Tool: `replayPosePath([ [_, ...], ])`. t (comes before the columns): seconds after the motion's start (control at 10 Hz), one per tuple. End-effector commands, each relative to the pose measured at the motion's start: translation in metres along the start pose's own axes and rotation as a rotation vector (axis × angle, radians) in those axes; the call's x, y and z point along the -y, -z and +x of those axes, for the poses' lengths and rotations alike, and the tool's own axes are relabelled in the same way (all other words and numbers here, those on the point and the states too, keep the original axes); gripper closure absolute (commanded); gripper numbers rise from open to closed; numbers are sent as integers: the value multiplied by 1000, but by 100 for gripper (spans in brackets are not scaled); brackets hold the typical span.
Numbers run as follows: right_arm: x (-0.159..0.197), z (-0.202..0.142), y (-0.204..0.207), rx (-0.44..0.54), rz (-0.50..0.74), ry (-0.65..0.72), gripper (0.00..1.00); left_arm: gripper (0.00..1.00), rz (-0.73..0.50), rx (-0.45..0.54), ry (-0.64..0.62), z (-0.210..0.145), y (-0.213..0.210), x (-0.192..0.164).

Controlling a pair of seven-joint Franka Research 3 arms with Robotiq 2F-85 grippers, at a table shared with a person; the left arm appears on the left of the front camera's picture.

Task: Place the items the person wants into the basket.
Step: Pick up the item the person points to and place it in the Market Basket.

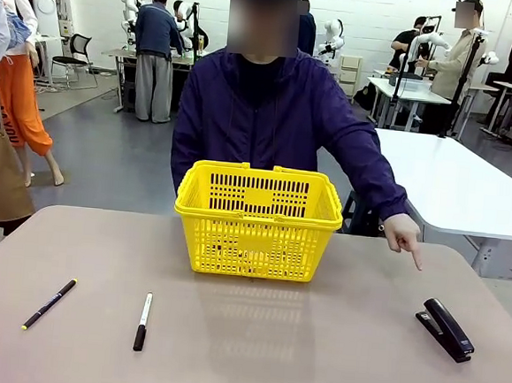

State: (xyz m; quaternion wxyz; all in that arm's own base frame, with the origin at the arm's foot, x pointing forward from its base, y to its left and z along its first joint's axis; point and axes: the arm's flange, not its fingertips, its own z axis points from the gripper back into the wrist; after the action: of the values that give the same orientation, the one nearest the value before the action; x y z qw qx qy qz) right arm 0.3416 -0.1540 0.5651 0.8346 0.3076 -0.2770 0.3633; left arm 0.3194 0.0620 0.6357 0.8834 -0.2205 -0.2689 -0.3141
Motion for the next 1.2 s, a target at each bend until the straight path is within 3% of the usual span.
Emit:
replayPosePath([
  [0.0,1,2,0,11,7,1,0,0,-5,6,1,-2,-1,0],
  [0.2,0,0,0,0,0,0,0,0,-5,6,1,-2,-1,0],
  [0.5,11,9,71,-231,-148,89,0,0,-5,6,1,-2,-1,0],
  [0.8,29,7,123,-314,-347,174,0,0,-5,6,1,-2,-1,0],
  [1.1,54,-1,177,-415,-416,222,0,0,-5,6,1,-2,-1,0],
])
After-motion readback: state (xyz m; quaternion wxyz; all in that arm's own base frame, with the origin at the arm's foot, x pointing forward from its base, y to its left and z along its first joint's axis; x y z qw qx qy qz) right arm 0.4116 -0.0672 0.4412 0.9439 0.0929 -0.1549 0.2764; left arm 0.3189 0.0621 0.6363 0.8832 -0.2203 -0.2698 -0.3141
